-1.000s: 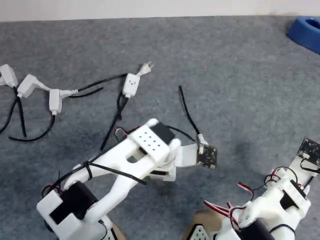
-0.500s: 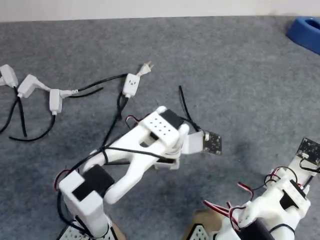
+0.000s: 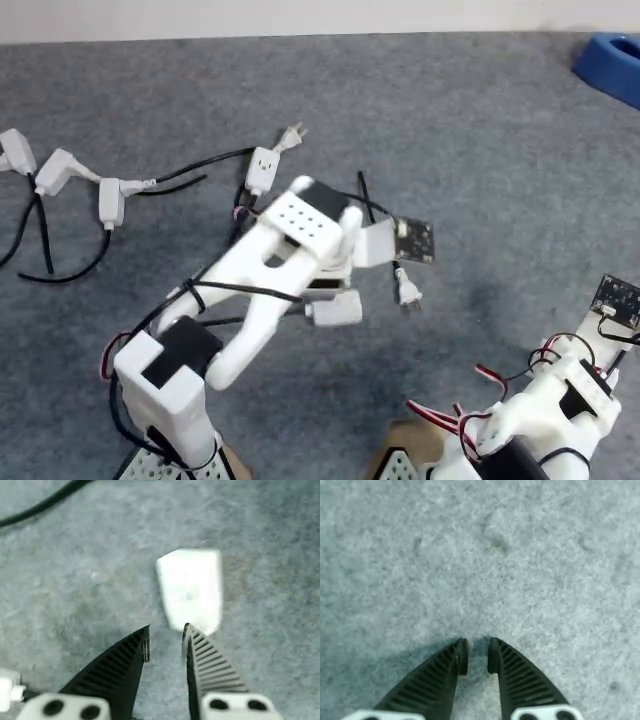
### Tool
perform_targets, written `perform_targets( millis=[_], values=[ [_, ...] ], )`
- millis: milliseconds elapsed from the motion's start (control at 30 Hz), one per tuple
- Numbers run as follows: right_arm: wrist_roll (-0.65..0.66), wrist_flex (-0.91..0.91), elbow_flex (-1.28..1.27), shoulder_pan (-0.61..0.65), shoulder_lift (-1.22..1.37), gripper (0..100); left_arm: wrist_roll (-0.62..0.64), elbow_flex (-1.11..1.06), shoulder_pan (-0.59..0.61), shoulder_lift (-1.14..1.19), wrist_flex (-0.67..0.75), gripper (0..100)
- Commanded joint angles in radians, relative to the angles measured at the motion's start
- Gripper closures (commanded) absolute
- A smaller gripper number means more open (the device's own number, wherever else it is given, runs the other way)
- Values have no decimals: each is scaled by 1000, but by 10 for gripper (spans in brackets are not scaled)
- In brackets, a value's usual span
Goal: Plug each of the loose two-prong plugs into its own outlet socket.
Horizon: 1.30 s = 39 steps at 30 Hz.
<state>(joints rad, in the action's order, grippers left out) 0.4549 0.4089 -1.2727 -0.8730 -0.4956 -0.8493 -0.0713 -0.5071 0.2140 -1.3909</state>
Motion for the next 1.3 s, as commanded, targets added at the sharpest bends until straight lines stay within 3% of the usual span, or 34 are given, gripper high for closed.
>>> perform_targets(
  millis=[0, 167, 300, 433, 1033, 1267],
  values=[
    [15, -7, 13, -16, -27, 908, -54, 27, 42, -8, -5, 877],
    [15, -7, 13, -12, -27, 908, -46, 38, 42, 48, 3, 877],
    [15, -7, 13, -8, -27, 908, 41, 35, -47, 24, -64, 877],
    [15, -7, 13, -13, -27, 908, 78, 30, -87, -1, 3, 816],
    [17, -7, 13, -12, -27, 908, 48, 39, 21, 229, 193, 822],
    [17, -7, 13, -13, -27, 908, 11, 39, 19, 232, 190, 822]
  ],
)
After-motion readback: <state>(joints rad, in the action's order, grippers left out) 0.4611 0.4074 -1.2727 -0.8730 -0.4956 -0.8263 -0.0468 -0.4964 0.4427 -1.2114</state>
